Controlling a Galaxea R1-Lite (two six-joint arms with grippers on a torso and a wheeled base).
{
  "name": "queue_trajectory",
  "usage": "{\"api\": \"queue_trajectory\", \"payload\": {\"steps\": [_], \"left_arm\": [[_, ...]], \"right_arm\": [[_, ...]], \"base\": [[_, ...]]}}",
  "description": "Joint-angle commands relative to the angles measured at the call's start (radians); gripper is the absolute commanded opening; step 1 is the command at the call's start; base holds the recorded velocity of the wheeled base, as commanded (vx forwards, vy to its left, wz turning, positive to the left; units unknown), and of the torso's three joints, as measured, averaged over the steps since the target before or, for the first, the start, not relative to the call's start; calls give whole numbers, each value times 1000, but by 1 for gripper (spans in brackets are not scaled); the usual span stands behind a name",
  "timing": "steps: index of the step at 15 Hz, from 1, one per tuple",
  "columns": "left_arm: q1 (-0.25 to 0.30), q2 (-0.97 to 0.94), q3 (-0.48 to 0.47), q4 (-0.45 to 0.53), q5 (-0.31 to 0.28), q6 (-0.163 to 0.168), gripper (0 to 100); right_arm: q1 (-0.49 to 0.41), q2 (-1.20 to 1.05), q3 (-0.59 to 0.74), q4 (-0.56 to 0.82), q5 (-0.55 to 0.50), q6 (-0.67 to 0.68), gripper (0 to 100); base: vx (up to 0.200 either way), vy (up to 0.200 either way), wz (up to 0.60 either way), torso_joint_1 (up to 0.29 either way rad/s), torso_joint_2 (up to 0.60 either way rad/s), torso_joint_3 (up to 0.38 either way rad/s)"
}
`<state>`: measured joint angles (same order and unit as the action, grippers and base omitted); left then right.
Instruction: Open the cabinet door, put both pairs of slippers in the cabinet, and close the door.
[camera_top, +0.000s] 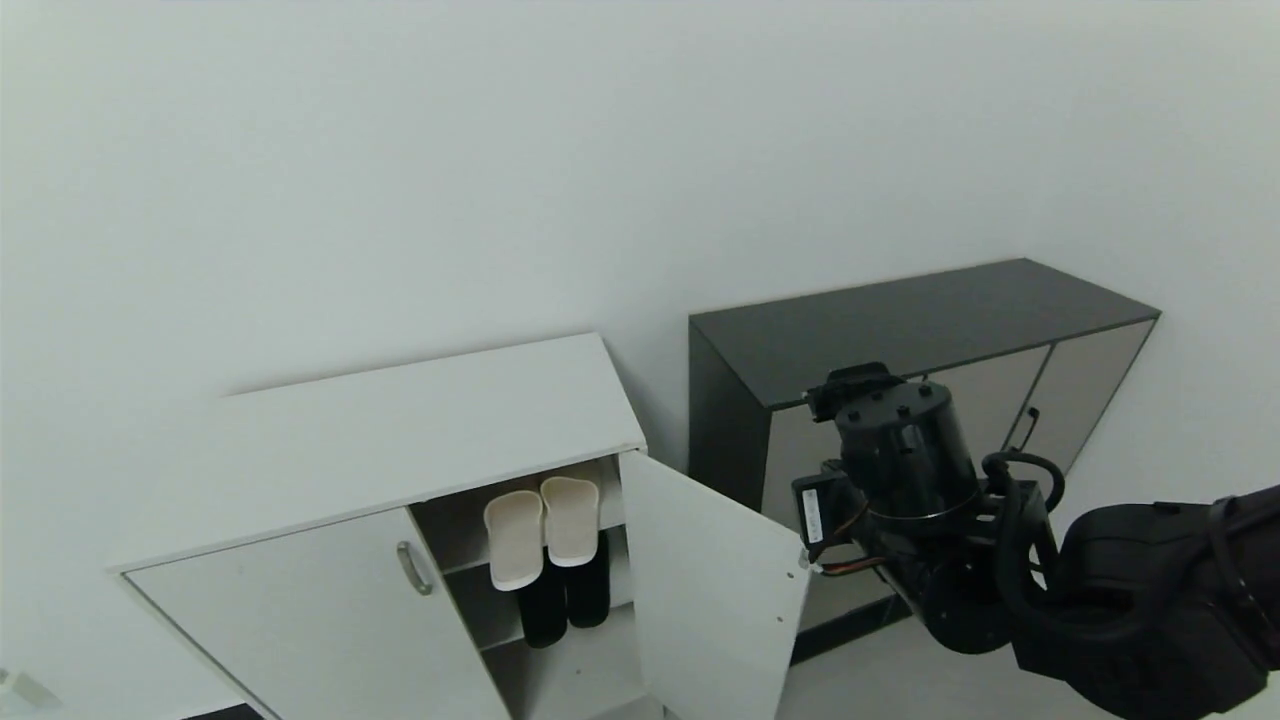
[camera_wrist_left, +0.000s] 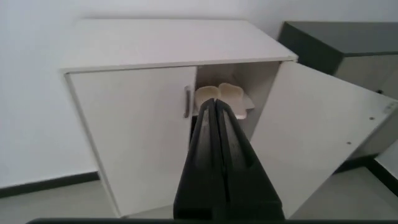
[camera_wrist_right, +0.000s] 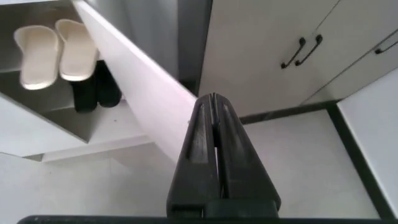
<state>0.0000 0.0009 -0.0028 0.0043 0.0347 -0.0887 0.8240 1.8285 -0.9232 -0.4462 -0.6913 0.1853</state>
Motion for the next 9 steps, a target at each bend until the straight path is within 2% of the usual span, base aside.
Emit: {"api": "queue_trajectory", "payload": {"steps": [1,2,5,8,9], "left_arm": [[0,1,0,0,1,0,0],[-2,1,0,0,1,0,0],[0,1,0,-1,1,0,0],[0,1,0,-1,1,0,0],[0,1,0,-1,1,0,0]], "right_arm": [[-31,29,-2,-9,-1,-3,0],[-48,40,-5,-20,-1,-3,0],[-74,69,-9,-82,16,-4,0],[-97,89,-9,-128,88,-4,0],[-108,103,-19,-140,107,-4,0]], "base": [[0,0,0,0,0,0],[0,0,0,0,0,0],[-200,0,0,4,7,-1],[-200,0,0,-9,2,2],[0,0,0,0,0,0]]}}
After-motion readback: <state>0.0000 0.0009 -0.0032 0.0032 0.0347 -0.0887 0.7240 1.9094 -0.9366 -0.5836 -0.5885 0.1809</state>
